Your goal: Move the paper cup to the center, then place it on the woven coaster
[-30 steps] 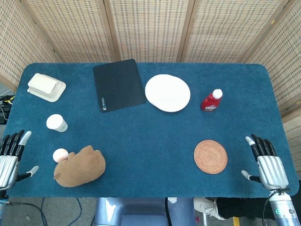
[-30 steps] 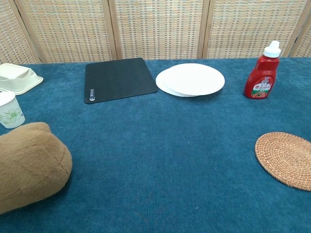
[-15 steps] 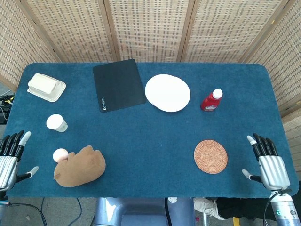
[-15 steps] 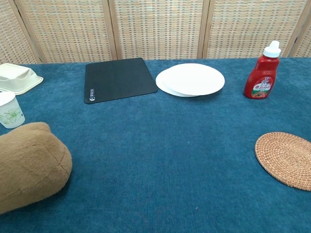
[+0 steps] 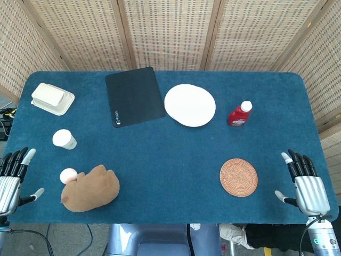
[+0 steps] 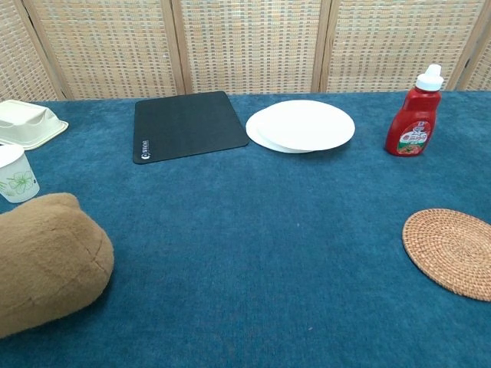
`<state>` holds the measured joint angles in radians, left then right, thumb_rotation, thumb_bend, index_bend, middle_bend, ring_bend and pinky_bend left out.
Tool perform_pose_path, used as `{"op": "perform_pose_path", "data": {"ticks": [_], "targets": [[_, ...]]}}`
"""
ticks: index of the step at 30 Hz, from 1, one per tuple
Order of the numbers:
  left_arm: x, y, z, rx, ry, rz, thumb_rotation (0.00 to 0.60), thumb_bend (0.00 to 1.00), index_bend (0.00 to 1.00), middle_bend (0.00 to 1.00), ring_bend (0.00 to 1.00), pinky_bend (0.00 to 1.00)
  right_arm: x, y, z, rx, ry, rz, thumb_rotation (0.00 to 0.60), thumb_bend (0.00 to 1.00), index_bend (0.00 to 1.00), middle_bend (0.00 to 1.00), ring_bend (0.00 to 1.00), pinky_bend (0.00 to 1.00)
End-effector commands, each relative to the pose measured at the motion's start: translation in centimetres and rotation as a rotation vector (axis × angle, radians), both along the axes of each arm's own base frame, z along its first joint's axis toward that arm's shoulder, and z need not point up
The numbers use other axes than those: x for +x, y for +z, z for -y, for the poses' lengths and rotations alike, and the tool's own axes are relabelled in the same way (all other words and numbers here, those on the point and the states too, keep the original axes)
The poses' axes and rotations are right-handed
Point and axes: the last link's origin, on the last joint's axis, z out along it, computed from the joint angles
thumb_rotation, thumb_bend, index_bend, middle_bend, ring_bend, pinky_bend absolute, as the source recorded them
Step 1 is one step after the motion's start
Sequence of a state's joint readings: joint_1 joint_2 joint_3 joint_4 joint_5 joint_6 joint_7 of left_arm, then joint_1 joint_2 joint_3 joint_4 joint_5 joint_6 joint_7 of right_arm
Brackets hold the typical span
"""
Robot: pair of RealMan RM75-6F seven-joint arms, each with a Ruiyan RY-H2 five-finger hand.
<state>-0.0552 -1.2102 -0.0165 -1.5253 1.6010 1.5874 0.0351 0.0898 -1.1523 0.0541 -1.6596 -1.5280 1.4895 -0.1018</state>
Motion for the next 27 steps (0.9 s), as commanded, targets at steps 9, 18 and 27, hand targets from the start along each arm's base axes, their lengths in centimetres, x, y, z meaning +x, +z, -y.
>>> {"op": "perform_pose_path", "data": {"ticks": [9, 18, 27], "targets": [[0.0, 0.4, -0.9, -0.002, -0.012, 0.049, 0.600, 0.13, 0.00, 0.00, 0.00, 0.00, -0.2, 0.0, 0.1, 0.004, -0.009, 0.002, 0.600, 0.02, 0.00, 0.00, 0.00, 0.00], [0.2, 2.4, -5.2, -0.048, -0.011, 0.023, 0.600, 0.13, 0.00, 0.00, 0.00, 0.00, -0.3, -0.3, 0.3, 0.012, -0.009, -0.006, 0.600, 0.02, 0.00, 0.00, 0.00, 0.00], [0.5, 3.6, -10.2, -0.135, 0.036, -0.034, 0.600, 0.18, 0.00, 0.00, 0.00, 0.00, -0.5, -0.3, 0.4, 0.009, -0.020, -0.014, 0.600, 0.02, 0.00, 0.00, 0.00, 0.00]]}}
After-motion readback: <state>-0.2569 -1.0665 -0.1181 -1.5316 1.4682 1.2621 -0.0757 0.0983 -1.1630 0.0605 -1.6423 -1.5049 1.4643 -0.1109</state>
